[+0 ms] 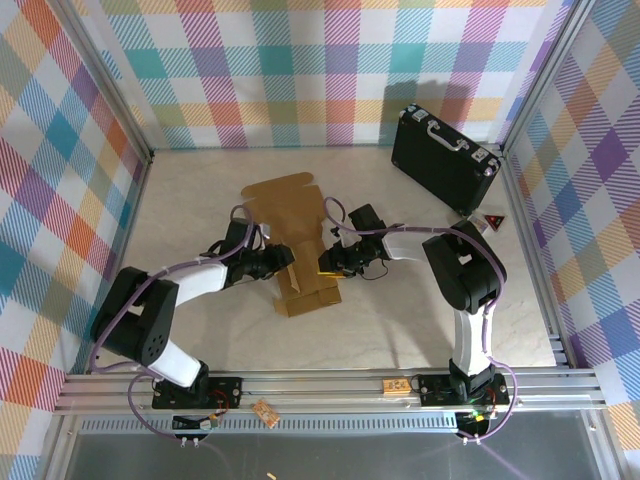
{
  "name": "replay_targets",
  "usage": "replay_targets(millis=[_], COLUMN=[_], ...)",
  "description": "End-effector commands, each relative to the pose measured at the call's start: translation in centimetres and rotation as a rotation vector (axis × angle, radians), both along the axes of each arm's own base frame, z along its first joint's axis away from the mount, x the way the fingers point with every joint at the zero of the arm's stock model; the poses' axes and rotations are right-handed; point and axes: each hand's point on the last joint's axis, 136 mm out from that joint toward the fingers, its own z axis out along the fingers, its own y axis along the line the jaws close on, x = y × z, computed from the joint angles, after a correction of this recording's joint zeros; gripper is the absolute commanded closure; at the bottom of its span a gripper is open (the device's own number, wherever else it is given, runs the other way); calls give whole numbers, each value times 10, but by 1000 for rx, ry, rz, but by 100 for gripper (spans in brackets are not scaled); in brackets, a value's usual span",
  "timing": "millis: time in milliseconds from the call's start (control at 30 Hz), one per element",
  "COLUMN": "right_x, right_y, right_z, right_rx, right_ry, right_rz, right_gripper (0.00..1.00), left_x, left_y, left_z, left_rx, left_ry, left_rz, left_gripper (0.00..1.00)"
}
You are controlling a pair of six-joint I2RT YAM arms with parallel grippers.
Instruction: Fold the paper box
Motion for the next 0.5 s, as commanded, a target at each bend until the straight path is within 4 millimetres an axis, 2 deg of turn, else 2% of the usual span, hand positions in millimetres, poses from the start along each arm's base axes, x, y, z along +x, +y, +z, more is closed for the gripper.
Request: replay_targets(millis=[0, 67, 100, 167, 233, 467], right_x=[-15, -15, -15, -14, -14, -14], right_y=[-22, -22, -22, -22, -22, -22], right_z=[-44, -44, -43, -43, -43, -43], right_rx=[-148, -148, -147, -146, -146, -145], right_ry=[80, 82, 82, 79, 78, 80], right_rz=[-18, -18, -18, -16, -16, -17], right_gripper=[62, 62, 62, 62, 61, 61], left_x=[-4, -3, -4, -4, -4, 4], left_y=[0, -3, -3, -2, -4, -22], left_z=[-19, -23, -26, -27, -25, 4], left_rx=[12, 3, 6, 10, 1, -120], left_ry=[69, 83, 88, 90, 84, 24], left_rz=[-3, -15, -19, -20, -24, -65], left_gripper=[66, 65, 61, 47, 40, 34])
